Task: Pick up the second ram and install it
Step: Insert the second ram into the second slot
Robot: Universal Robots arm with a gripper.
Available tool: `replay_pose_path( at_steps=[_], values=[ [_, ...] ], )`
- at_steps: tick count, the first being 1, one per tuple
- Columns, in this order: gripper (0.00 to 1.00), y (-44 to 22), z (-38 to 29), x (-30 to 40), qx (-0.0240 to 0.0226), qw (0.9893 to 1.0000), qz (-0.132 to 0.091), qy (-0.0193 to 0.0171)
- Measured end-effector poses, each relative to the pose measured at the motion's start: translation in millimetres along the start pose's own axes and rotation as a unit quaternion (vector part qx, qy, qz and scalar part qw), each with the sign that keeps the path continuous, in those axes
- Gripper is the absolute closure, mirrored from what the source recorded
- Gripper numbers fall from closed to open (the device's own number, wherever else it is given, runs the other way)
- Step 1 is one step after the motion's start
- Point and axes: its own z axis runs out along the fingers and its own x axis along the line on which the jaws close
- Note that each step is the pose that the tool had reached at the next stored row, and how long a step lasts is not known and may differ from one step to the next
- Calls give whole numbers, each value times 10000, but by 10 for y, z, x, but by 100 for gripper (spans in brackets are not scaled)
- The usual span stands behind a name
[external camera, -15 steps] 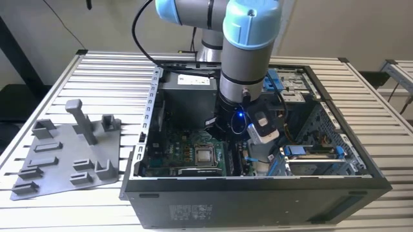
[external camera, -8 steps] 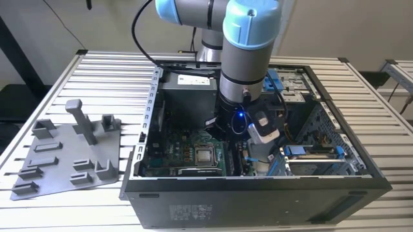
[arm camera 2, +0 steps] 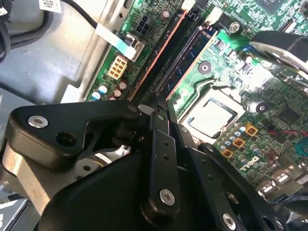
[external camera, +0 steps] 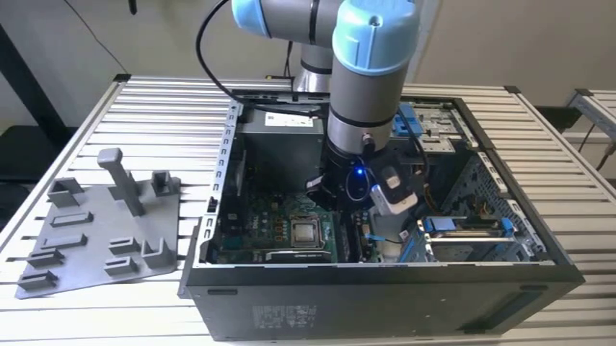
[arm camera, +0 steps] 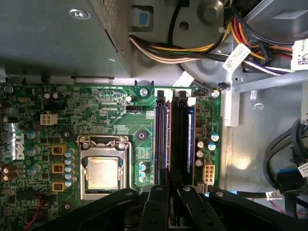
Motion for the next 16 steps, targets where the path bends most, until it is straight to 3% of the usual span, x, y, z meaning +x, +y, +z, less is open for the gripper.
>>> replay_pose_path(
  at_steps=[6,16],
  values=[
    [86,-1,53,2,-67,10000,4,4],
    [85,2,69,2,-76,10000,4,5]
  ],
)
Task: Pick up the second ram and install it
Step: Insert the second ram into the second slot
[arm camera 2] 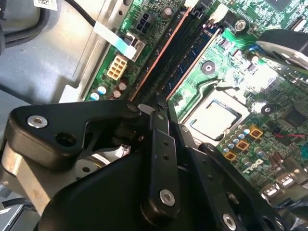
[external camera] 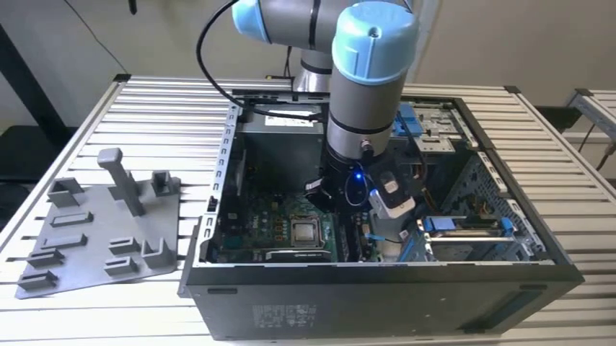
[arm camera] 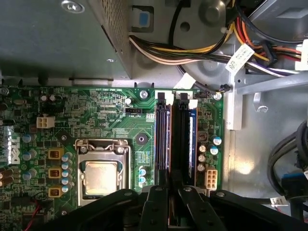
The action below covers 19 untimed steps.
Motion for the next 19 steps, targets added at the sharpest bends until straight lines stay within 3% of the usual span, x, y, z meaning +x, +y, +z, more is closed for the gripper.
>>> replay_pose_path(
  at_steps=[1,2,4,10,15,17,19],
  values=[
    [85,-2,-2,0,2,10000,1,0],
    [78,-6,-8,-1,-23,10000,1,7],
    [78,-6,-42,-1,-55,10000,5,10],
    [78,2,-310,-15,-57,10000,6,11],
    [78,2,-324,-16,-57,10000,6,16],
    [87,2,-325,-16,-57,10000,6,17],
    [89,3,-326,-16,-57,10000,6,17]
  ],
)
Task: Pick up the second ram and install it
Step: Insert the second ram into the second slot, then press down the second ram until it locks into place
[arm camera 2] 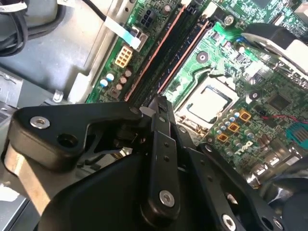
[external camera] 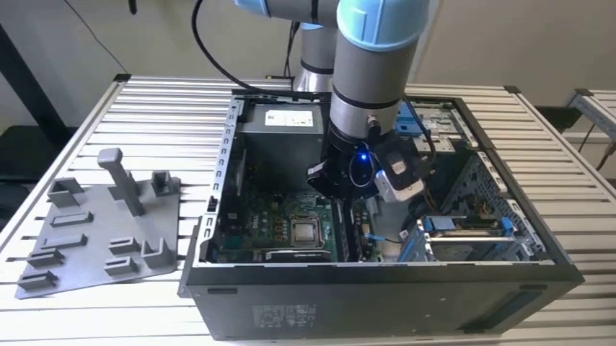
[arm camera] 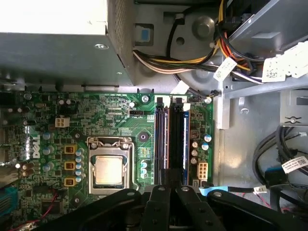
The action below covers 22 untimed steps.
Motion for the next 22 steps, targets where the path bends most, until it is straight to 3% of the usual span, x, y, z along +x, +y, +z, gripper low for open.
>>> replay_pose_path(
  at_steps=[15,20,22],
  values=[
    [89,-2,-8,-1,-8,10000,-8,3],
    [89,-2,-6,-1,-228,9997,-78,7],
    [89,-2,-6,-1,-242,9995,-192,13]
  ],
)
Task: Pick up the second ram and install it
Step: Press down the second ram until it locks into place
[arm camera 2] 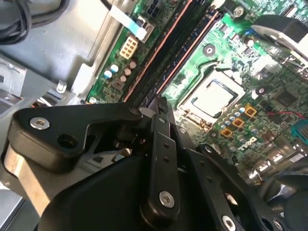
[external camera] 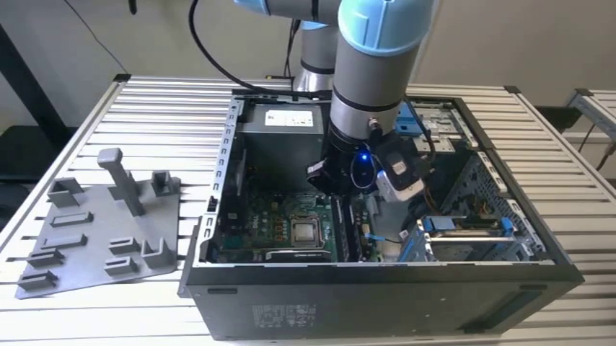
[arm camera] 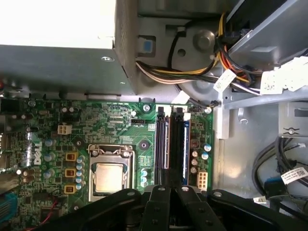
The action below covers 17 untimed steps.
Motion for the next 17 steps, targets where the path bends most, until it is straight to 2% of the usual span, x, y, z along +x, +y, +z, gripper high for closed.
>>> replay_pose_path(
  at_steps=[4,8,11,13,17],
  values=[
    [89,-1,0,0,-17,9993,-362,16],
    [89,-1,2,0,-34,9974,-721,33],
    [89,-1,6,0,-47,9950,-995,45],
    [89,-1,8,0,-55,9931,-1174,48],
    [89,-2,10,0,-65,9881,-1537,16]
  ],
)
